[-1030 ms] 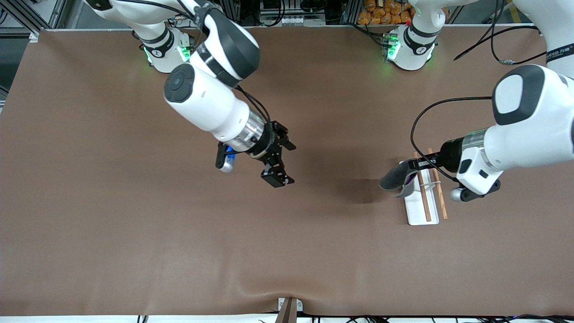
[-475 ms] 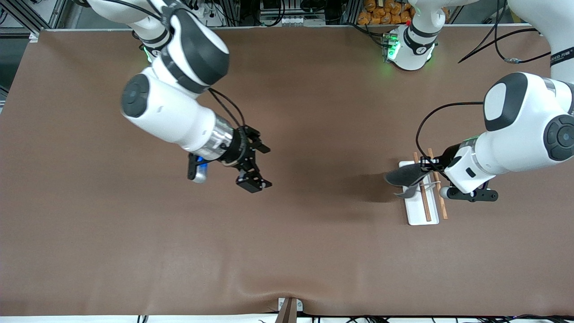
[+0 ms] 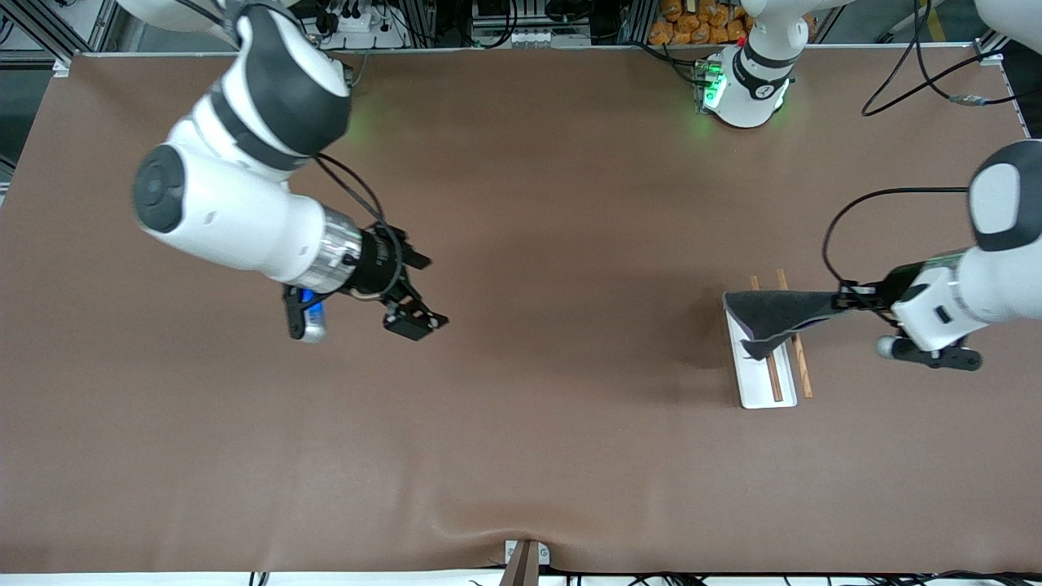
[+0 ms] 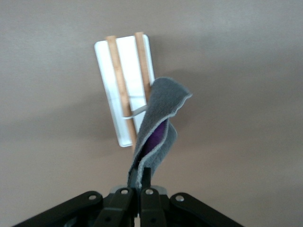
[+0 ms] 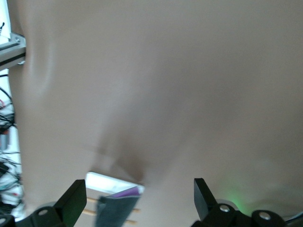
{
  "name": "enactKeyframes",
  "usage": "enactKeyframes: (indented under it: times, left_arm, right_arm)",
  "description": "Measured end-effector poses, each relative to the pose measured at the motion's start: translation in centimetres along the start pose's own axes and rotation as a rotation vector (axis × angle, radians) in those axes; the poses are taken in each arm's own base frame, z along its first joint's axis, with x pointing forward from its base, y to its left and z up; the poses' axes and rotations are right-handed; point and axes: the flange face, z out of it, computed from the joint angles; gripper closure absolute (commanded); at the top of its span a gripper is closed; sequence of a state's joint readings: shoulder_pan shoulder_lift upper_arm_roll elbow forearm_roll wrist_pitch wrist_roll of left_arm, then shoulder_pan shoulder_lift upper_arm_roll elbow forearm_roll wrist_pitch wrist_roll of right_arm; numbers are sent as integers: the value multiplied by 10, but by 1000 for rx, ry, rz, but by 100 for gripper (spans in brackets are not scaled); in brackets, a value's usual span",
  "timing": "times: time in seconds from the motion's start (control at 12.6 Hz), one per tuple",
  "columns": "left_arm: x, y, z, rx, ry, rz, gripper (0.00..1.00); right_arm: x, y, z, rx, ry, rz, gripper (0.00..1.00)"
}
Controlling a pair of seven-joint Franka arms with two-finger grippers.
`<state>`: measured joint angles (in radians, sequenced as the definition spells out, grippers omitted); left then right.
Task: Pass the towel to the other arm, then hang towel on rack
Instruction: 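Move the towel over the rack with the left gripper while the right gripper retreats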
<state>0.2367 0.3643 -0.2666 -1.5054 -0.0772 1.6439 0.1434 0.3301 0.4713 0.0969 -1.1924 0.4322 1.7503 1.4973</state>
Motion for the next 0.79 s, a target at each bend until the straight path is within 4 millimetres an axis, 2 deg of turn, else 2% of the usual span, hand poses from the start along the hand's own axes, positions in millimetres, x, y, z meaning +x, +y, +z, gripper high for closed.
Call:
enactKeyframes:
  times: [0.4, 0.63, 0.79]
  left_arm:
    - [-4, -40, 6, -20, -7, 23, 100]
    - [-4, -57, 13, -32, -18, 20, 100]
    - [-4, -63, 17, -36, -22, 18, 100]
  right_arm:
    - [73, 30, -55, -108, 8, -284, 0]
    - [115, 48, -73, -203, 64, -450, 0]
    - [132, 56, -79, -266, 112, -568, 0]
